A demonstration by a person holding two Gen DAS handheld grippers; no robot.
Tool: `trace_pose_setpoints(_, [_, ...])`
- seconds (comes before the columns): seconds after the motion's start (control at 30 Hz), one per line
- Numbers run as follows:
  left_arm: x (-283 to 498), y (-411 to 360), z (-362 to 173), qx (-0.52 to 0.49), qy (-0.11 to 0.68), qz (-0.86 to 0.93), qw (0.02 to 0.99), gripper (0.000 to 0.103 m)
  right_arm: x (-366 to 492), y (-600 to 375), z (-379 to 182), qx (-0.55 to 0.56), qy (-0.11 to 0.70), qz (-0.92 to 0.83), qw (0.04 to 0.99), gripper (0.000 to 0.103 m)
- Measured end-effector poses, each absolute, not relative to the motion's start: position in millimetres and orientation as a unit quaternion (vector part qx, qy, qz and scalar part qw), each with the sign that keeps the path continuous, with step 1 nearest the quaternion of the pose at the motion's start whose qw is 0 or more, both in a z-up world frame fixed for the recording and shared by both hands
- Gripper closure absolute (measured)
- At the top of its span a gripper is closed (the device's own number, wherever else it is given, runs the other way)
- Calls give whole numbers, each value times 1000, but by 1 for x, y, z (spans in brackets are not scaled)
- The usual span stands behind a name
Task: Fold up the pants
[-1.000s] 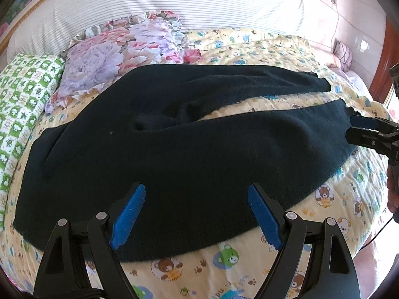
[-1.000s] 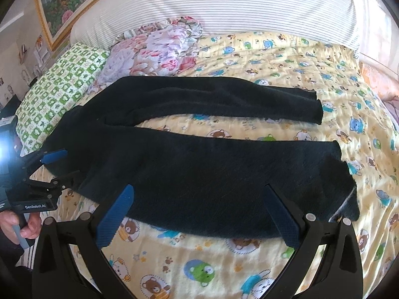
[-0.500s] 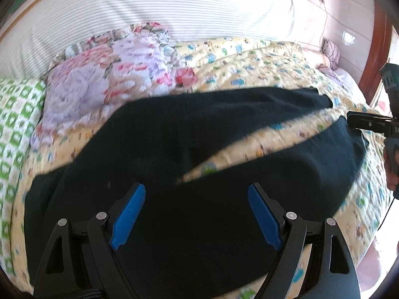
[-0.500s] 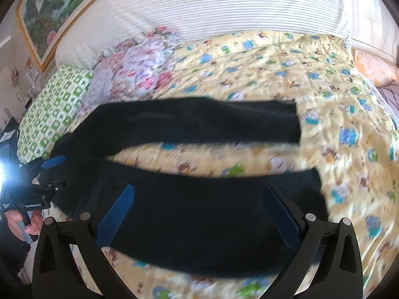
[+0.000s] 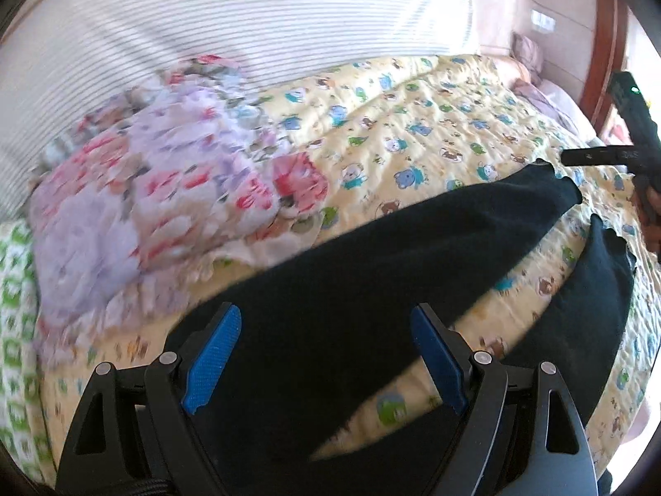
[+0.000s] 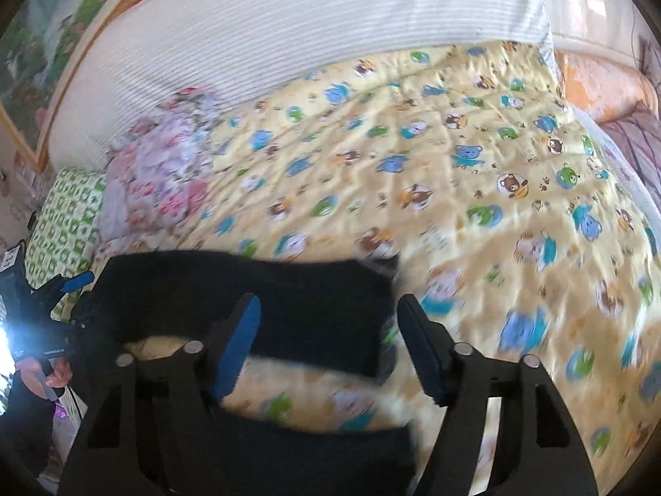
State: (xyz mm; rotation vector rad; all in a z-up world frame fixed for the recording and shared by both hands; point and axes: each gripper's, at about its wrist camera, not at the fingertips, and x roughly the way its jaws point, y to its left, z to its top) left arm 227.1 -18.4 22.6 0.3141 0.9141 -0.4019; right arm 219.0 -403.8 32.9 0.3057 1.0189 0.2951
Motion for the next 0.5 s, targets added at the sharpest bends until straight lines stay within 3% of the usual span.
trace_pose_setpoints(0.33, [308,-27,-9,182,482,-275,812,18,277,-406,-5,125,544,152,816,43])
trace_pose_setpoints(0.4, [323,-26,-24,174,511,-283,793,18,281,-401,-8,118,549,160,812,56])
trace_pose_setpoints(0.47, [331,-24,-36,168,535,-280,779,20,285,-399,-9,113,550,168,810,81])
trace_pose_setpoints(0.5, [333,-23,-40,162,545,-285,772,25,286,-398,-9,112,550,173,809,88])
